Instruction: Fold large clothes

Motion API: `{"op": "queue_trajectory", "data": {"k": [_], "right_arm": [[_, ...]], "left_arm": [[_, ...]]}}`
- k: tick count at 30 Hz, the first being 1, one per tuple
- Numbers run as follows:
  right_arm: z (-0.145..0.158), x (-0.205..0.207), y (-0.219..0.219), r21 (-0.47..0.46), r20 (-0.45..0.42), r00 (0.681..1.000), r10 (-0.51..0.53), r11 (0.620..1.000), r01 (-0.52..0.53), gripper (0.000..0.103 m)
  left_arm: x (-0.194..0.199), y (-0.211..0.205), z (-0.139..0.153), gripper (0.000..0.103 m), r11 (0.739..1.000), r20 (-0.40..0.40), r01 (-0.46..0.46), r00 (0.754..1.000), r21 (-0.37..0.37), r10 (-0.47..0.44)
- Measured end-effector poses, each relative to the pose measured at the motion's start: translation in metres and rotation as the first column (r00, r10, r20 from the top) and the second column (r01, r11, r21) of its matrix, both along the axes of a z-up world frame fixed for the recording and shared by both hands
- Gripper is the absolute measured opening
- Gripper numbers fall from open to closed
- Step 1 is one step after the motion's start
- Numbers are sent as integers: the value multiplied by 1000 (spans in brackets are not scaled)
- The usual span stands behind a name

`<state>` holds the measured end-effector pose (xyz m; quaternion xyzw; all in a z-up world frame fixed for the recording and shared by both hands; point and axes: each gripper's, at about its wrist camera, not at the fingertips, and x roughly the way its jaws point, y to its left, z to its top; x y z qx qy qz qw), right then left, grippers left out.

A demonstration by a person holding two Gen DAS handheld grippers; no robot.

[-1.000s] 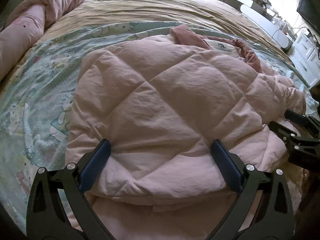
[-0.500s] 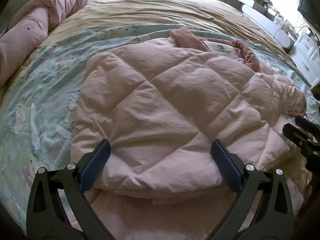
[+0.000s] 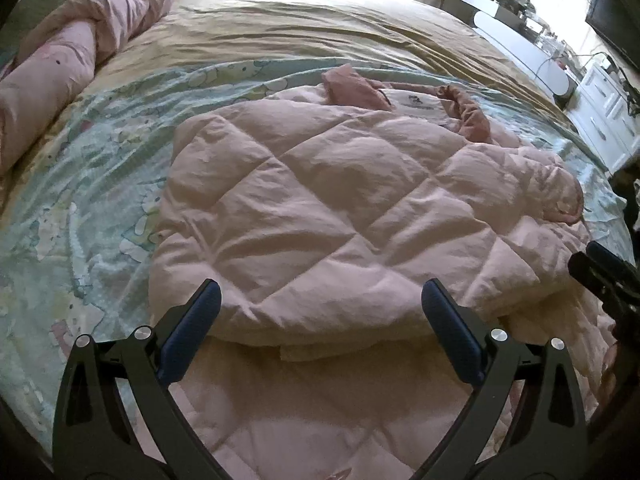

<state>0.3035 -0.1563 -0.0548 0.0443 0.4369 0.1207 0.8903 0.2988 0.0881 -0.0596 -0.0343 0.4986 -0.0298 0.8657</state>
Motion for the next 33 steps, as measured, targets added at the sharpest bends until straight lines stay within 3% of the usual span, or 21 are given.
{"op": "queue_trajectory", "data": {"k": [15, 33], "right_arm": [[34, -24, -6, 18, 56, 998, -5, 1000, 4, 98], [90, -77, -14, 46, 177, 984, 3, 999, -11, 99]], "left_arm": [[-26, -12, 33, 94, 1000, 33, 7, 999, 10, -7], [-73, -27, 88, 94, 1000, 155, 29, 988, -1, -28]]}}
